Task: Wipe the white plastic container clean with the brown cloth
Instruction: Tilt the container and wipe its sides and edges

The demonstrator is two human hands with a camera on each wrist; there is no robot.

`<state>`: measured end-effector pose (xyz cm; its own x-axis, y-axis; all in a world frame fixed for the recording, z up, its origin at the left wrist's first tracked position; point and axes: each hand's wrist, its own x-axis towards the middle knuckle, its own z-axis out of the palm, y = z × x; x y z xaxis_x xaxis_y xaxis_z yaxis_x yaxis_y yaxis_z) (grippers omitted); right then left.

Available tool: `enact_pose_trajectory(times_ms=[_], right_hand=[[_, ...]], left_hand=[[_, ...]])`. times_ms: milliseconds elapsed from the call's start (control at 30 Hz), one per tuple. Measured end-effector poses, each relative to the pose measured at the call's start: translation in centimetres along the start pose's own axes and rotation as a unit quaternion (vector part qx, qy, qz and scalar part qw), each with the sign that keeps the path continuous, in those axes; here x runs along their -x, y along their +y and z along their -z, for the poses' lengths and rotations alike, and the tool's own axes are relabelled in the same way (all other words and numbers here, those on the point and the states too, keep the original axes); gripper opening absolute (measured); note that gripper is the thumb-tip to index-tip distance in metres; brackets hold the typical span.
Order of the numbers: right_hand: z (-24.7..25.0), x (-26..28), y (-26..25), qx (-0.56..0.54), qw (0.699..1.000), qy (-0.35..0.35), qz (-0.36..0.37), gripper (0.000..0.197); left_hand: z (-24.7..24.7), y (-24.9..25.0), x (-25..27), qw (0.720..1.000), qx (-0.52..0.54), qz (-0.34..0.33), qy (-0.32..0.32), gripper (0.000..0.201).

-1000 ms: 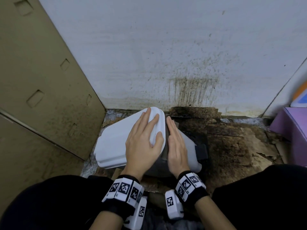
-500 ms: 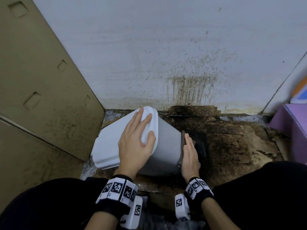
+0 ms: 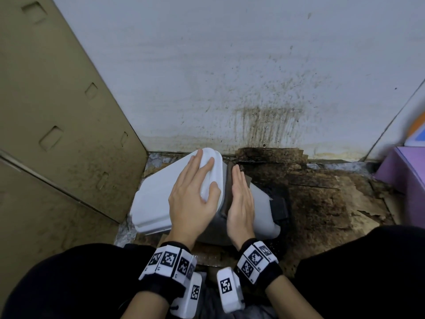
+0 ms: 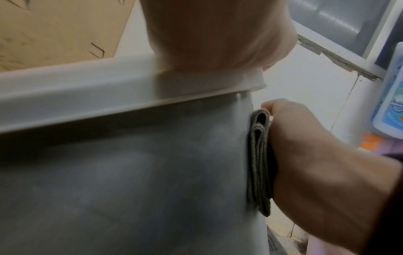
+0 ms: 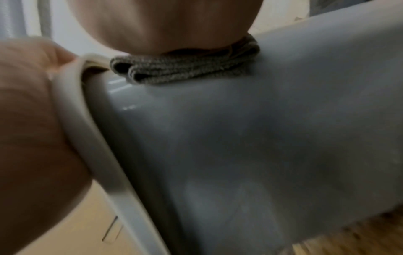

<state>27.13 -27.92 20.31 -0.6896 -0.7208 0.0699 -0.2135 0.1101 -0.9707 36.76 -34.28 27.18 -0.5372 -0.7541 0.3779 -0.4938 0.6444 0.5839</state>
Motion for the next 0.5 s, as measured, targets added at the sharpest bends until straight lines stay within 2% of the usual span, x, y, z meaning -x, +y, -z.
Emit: enact_pose_trajectory(times_ms=[233,333,500], right_hand=[[1.9,-1.4,1.3,0.02,0.996,-0.072,0.055,0.052],[3.5,-2.3,2.9,0.016,0.995,-0.093,0.023,0.056],[6.2,-2.8,7.6,0.035,0.995,-0.061,-0.075,0.056]], left_hand=[[-0.3,0.2,0.1,1.0,0.003,0.003,-0.006,0.057],[-0.5,0.5,0.3,1.0,0.002,-0.008,-0.008,0.056],[-0.6,0.6,0.7,1.0,0.014,-0.026,-0.007,0.053]])
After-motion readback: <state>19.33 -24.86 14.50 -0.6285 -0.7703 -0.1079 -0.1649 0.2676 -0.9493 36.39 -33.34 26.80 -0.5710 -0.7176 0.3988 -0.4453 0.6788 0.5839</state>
